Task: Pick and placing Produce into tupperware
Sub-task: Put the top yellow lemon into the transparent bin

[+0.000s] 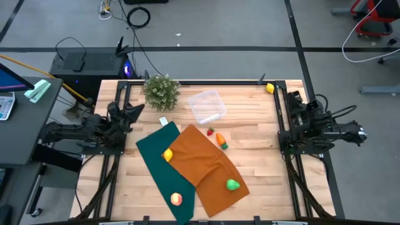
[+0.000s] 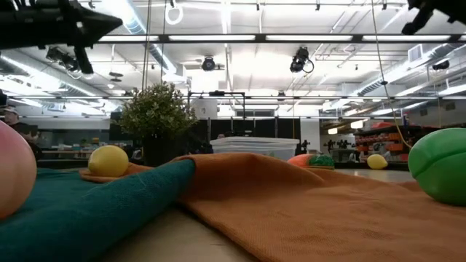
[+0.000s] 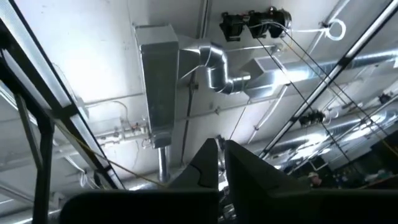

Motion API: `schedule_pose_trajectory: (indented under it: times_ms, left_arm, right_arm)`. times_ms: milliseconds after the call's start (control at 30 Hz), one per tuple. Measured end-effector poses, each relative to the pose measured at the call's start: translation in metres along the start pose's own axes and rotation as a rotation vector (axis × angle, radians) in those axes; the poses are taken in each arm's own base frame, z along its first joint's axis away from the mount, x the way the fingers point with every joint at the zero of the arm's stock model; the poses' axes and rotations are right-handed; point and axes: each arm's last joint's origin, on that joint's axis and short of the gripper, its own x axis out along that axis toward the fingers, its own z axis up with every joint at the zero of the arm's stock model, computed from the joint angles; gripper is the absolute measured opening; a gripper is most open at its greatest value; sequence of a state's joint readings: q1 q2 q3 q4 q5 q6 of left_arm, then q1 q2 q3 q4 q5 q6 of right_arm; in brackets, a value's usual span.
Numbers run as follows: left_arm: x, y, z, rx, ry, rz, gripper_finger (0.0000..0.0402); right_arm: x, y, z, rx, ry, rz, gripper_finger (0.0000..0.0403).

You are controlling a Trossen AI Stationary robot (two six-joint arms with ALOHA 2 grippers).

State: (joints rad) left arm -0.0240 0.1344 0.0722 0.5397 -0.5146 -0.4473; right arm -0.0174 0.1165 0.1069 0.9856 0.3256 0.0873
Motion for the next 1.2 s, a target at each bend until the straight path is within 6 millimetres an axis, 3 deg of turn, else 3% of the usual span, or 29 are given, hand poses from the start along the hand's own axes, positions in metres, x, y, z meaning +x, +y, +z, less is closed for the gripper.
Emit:
schedule_pose_trajectory:
  times_ms: [167,333,500,733,967,1100,1200]
  left_arm:
    - [0.014,-0.013,0.017,0.107,-0.023,0.025,0.0015]
    - [0.035,-0.024,0.029,0.187,-0.023,0.080,0.0010]
    - [0.060,-0.036,0.040,0.166,-0.033,0.125,0.0015]
    - [0.096,-0.058,0.057,0.281,-0.026,0.109,0.0012]
    - [0.123,-0.067,0.069,0.321,0.062,0.140,0.0011]
    - [0.133,-0.070,0.076,0.349,0.107,0.188,0.0021]
    - [0.139,-0.073,0.082,0.369,0.123,0.213,0.0023]
  right_arm:
    - [0.030,0.011,0.012,-0.144,0.004,-0.003,0.0000]
    - [0.077,0.027,0.015,-0.280,0.056,-0.006,0.0000]
    - [0.123,0.036,0.011,-0.382,0.219,-0.066,0.0000]
    - [0.175,0.033,0.017,-0.583,0.479,-0.302,0.0000]
    - [0.206,0.032,0.023,-0.720,0.742,-0.372,0.0000]
    - [0.214,0.032,0.024,-0.763,0.850,-0.386,0.0000]
    - [0.215,0.024,0.024,-0.756,0.922,-0.495,0.0000]
